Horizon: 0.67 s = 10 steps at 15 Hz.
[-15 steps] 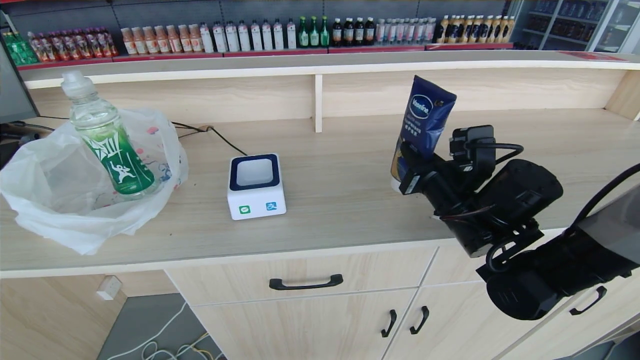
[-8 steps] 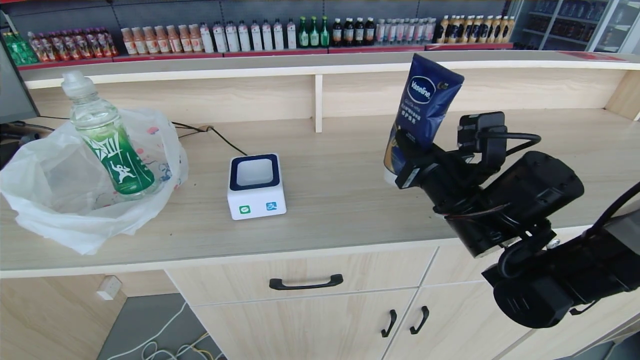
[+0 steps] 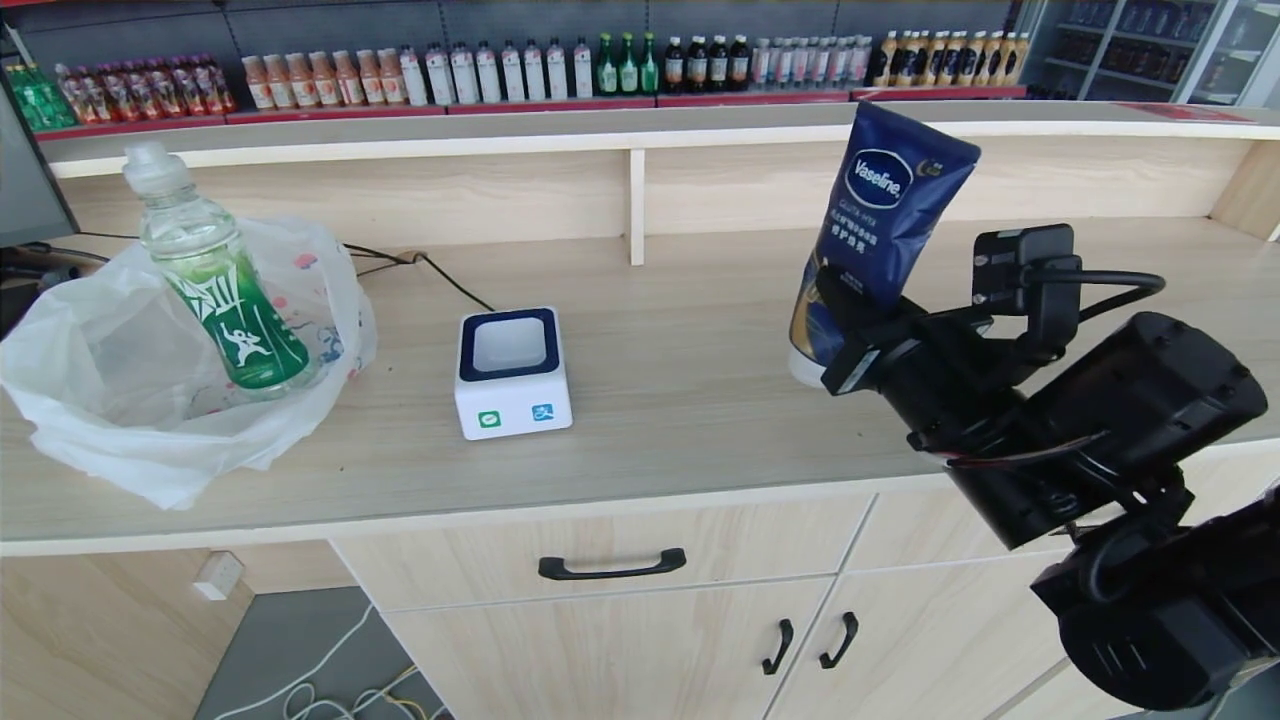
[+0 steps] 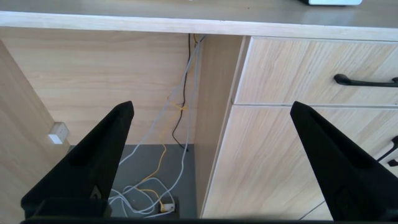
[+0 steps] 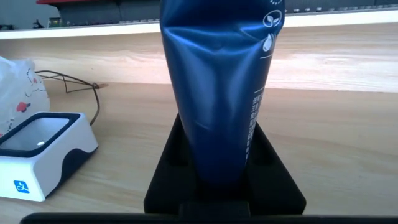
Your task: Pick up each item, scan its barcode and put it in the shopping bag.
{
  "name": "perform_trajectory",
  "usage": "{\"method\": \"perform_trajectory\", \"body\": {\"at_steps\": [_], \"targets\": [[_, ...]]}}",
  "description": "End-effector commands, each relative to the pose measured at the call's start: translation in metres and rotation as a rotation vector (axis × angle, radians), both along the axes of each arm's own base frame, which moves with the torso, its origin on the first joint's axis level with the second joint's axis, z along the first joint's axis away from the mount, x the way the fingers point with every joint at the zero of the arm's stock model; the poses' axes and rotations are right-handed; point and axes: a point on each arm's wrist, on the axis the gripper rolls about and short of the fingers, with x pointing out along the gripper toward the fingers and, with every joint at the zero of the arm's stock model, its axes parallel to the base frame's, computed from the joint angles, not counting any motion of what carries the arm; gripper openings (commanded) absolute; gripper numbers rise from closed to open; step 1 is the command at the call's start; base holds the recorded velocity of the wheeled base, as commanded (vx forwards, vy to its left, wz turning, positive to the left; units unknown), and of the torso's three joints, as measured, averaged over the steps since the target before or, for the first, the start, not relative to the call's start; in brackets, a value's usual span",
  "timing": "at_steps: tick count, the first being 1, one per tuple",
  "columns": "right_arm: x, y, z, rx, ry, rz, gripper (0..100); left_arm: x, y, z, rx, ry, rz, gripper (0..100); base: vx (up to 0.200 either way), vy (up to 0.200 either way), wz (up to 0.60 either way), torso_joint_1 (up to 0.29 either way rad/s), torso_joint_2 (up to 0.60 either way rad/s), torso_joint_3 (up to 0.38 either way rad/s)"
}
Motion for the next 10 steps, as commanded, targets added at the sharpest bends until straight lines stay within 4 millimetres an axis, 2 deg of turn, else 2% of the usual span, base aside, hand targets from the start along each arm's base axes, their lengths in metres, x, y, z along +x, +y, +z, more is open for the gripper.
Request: {"method": "perform_trajectory", "body": {"at_steps": [1, 5, 8, 10], "targets": [[-0.013, -0.003, 0.007, 0.008, -0.013, 0.015, 0, 0.0, 0.0, 0.0, 0.0, 0.0, 0.0, 100, 0.0, 0.0, 0.0, 0.0, 0.0, 0.0], [-0.032, -0.007, 0.006, 0.0, 0.0, 0.039, 0, 0.0, 0.0, 0.0, 0.0, 0.0, 0.0, 100, 0.0, 0.0, 0.0, 0.0, 0.0, 0.0], [-0.047, -0.006, 0.014, 0.016, -0.018, 0.081, 0, 0.0, 0.0, 0.0, 0.0, 0.0, 0.0, 100, 0.0, 0.0, 0.0, 0.0, 0.0, 0.0], [-0.076, -0.004, 0.012, 0.009, -0.005, 0.159, 0, 0.0, 0.0, 0.0, 0.0, 0.0, 0.0, 100, 0.0, 0.0, 0.0, 0.0, 0.0, 0.0]]}}
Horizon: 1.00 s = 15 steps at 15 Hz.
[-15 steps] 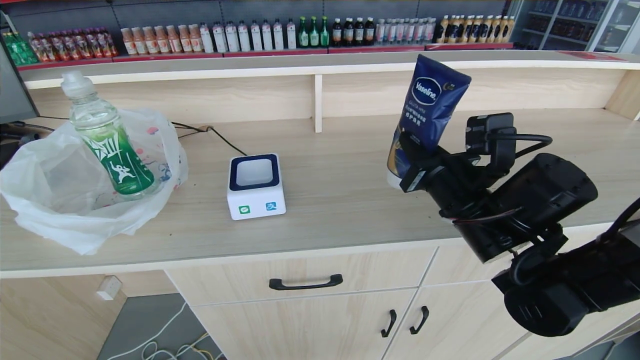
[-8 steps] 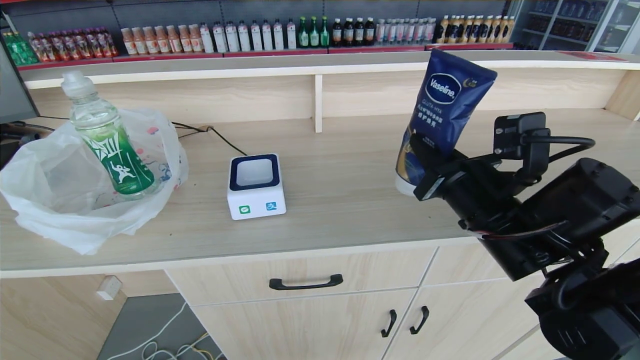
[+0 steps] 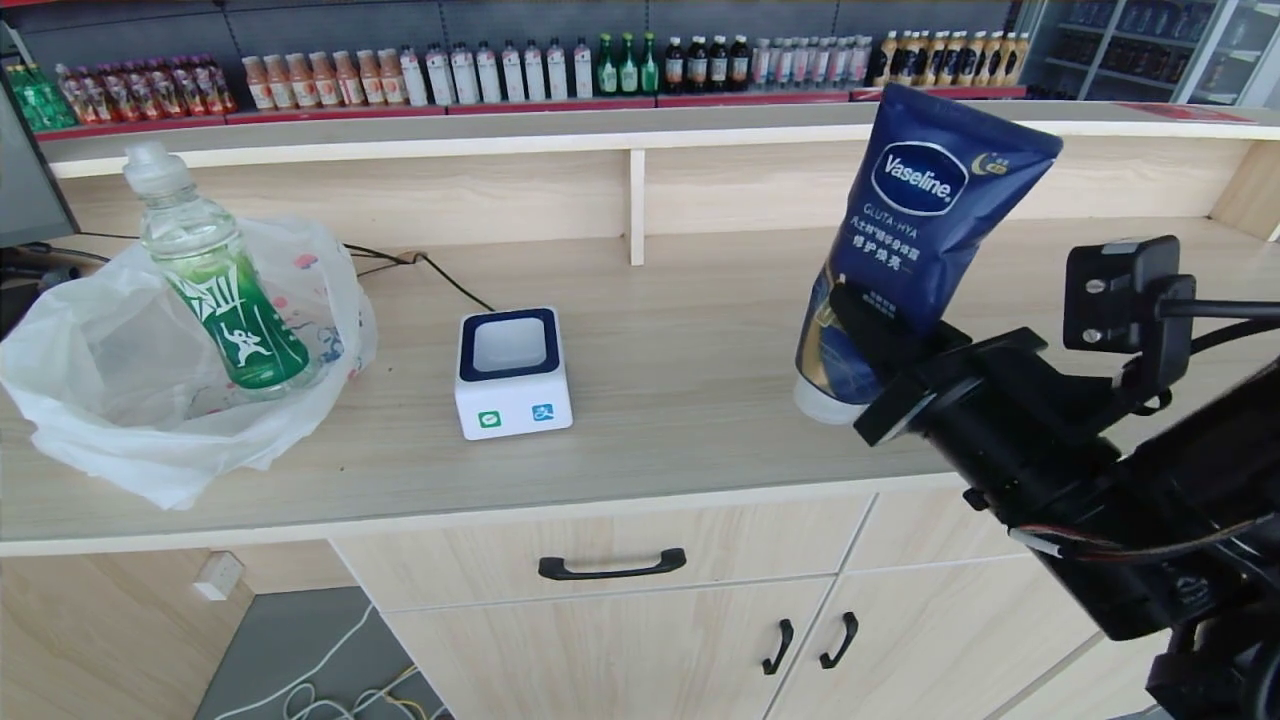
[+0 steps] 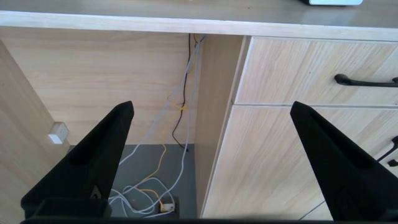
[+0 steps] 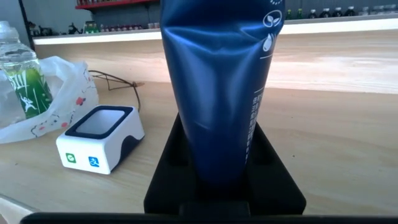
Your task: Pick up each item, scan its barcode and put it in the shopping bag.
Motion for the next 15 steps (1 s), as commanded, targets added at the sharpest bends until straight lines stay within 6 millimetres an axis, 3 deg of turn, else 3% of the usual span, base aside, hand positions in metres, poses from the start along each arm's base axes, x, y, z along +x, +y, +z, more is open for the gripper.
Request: {"method": "perform_trajectory", "body": {"at_steps": [1, 5, 9, 15], "targets": [[-0.028, -0.01, 0.001, -0.008, -0.005, 0.04, 0, 0.0, 0.0, 0.0, 0.0, 0.0, 0.0, 100, 0.0, 0.0, 0.0, 0.0, 0.0, 0.0], [-0.047, -0.025, -0.012, -0.045, 0.038, 0.049, 0, 0.0, 0.0, 0.0, 0.0, 0.0, 0.0, 100, 0.0, 0.0, 0.0, 0.0, 0.0, 0.0], [-0.051, -0.028, -0.017, -0.034, 0.068, 0.062, 0, 0.0, 0.0, 0.0, 0.0, 0.0, 0.0, 100, 0.0, 0.0, 0.0, 0.0, 0.0, 0.0], [-0.081, -0.003, -0.03, -0.234, -0.01, 0.23, 0, 0.0, 0.0, 0.0, 0.0, 0.0, 0.0, 100, 0.0, 0.0, 0.0, 0.0, 0.0, 0.0]]}}
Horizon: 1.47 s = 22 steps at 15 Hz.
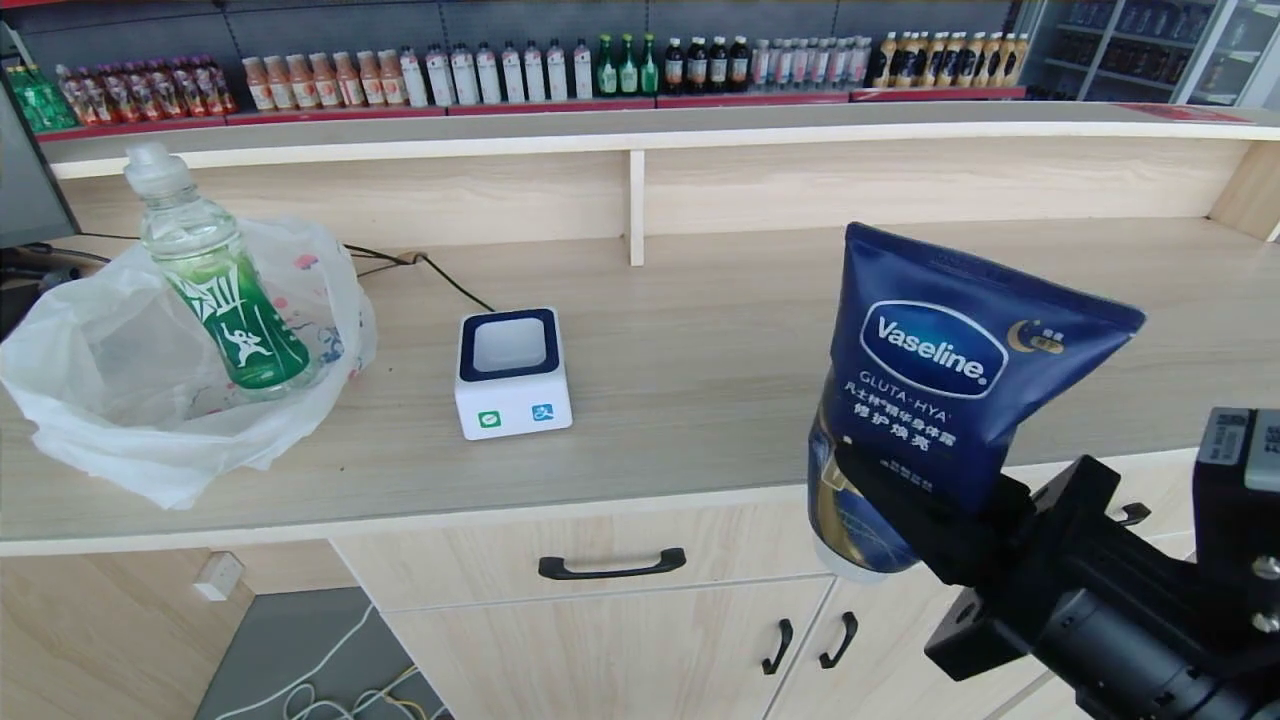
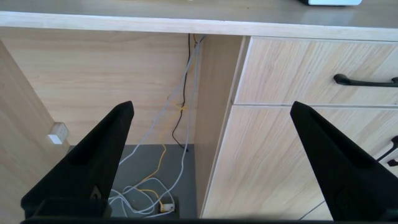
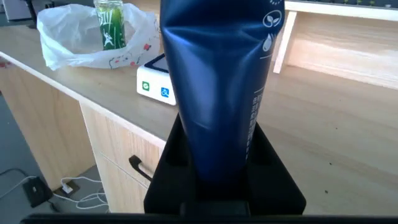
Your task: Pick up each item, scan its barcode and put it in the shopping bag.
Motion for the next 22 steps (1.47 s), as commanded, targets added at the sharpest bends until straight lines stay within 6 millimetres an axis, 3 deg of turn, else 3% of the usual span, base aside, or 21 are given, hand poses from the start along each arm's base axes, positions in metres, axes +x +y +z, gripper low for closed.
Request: {"method": "perform_trajectory", "body": {"at_steps": [1, 7, 11, 15, 22], "targets": [[-0.004, 0.008, -0.001, -0.055, -0.049, 0.038, 0, 0.0, 0.0, 0.0, 0.0, 0.0, 0.0, 100, 0.0, 0.0, 0.0, 0.0, 0.0, 0.0], [-0.008, 0.023, -0.013, -0.353, -0.371, 0.233, 0, 0.0, 0.0, 0.0, 0.0, 0.0, 0.0, 100, 0.0, 0.0, 0.0, 0.0, 0.0, 0.0], [0.001, 0.034, -0.012, -0.378, -0.421, 0.218, 0, 0.0, 0.0, 0.0, 0.0, 0.0, 0.0, 100, 0.0, 0.0, 0.0, 0.0, 0.0, 0.0], [0.014, 0.046, -0.003, -0.484, -0.627, 0.113, 0, 0.0, 0.0, 0.0, 0.0, 0.0, 0.0, 100, 0.0, 0.0, 0.0, 0.0, 0.0, 0.0], [0.006, 0.034, 0.009, -0.614, -0.865, -0.007, 0, 0.0, 0.0, 0.0, 0.0, 0.0, -0.001, 100, 0.0, 0.0, 0.0, 0.0, 0.0, 0.0]]}}
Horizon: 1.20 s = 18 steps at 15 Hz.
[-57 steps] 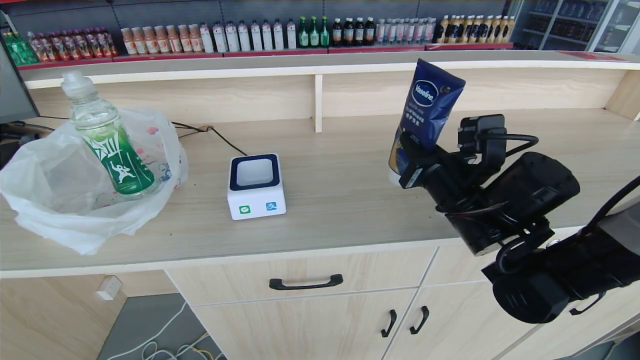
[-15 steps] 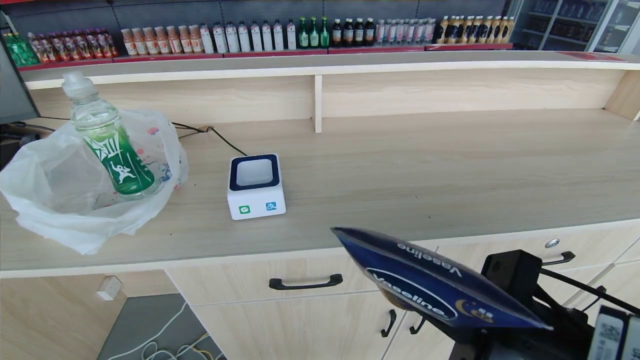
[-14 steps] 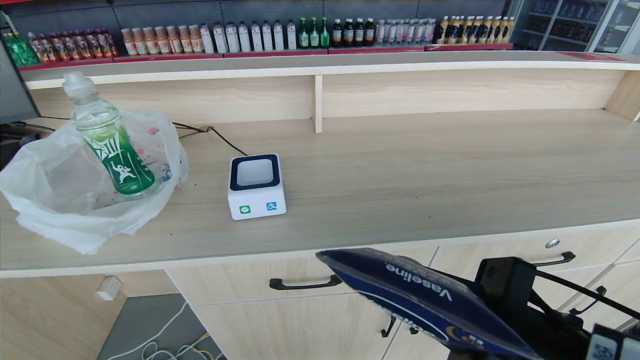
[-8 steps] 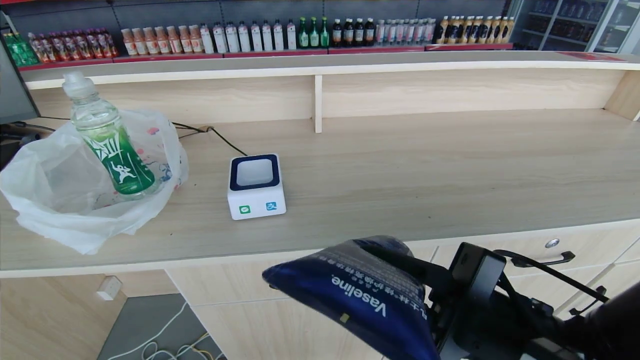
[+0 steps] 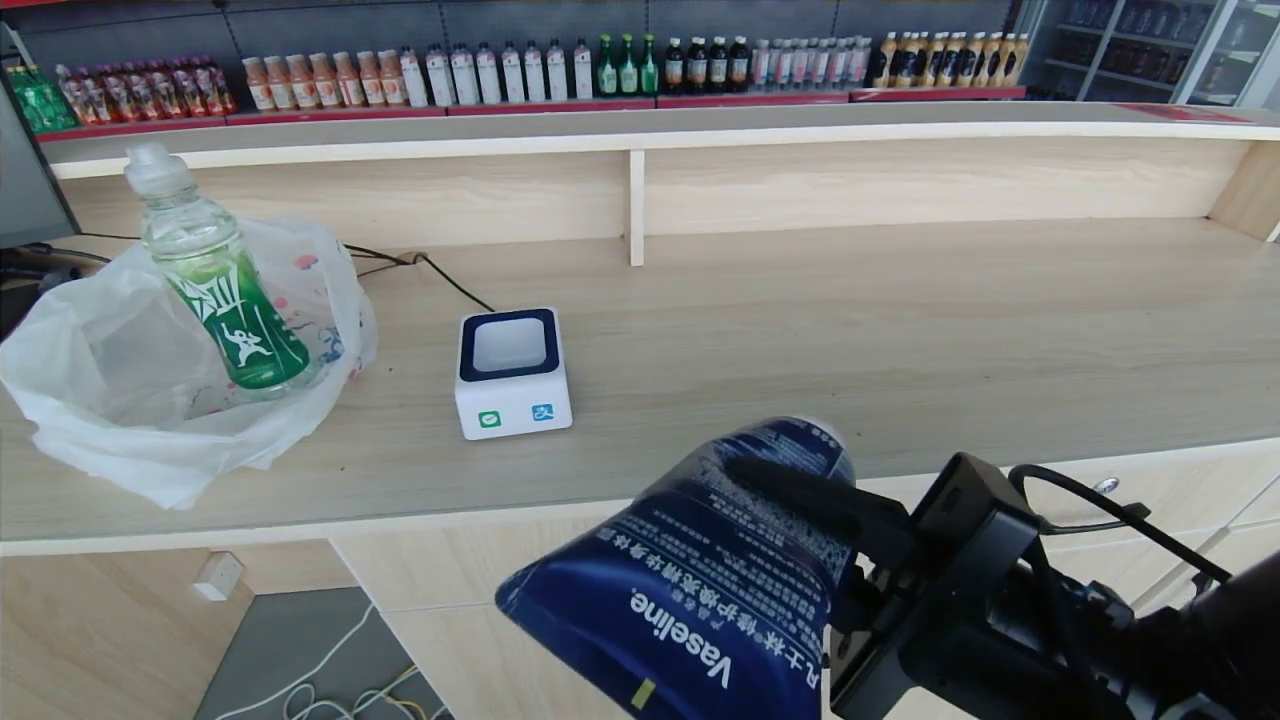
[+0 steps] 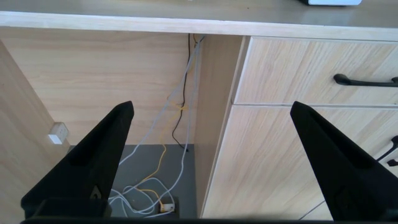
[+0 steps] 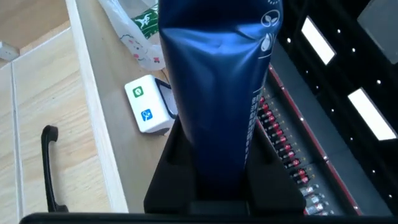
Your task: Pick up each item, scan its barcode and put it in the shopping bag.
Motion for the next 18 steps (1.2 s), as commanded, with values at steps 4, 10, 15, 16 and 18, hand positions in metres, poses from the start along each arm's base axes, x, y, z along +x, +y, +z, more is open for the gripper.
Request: {"method": "perform_trajectory", "body": {"at_steps": [4, 10, 15, 16, 18], "targets": [[-0.003, 0.0, 0.014, -0.02, -0.173, 0.007, 0, 0.0, 0.0, 0.0, 0.0, 0.0, -0.001, 100, 0.0, 0.0, 0.0, 0.0, 0.0, 0.0], [-0.005, -0.004, 0.017, -0.053, -0.276, -0.002, 0, 0.0, 0.0, 0.0, 0.0, 0.0, 0.001, 100, 0.0, 0.0, 0.0, 0.0, 0.0, 0.0], [-0.01, -0.011, 0.031, -0.076, -0.471, -0.077, 0, 0.0, 0.0, 0.0, 0.0, 0.0, -0.001, 100, 0.0, 0.0, 0.0, 0.0, 0.0, 0.0], [-0.011, -0.011, 0.032, -0.074, -0.475, -0.079, 0, 0.0, 0.0, 0.0, 0.0, 0.0, 0.001, 100, 0.0, 0.0, 0.0, 0.0, 0.0, 0.0], [-0.013, -0.013, 0.031, -0.077, -0.478, -0.079, 0, 0.0, 0.0, 0.0, 0.0, 0.0, -0.001, 100, 0.0, 0.0, 0.0, 0.0, 0.0, 0.0]]}}
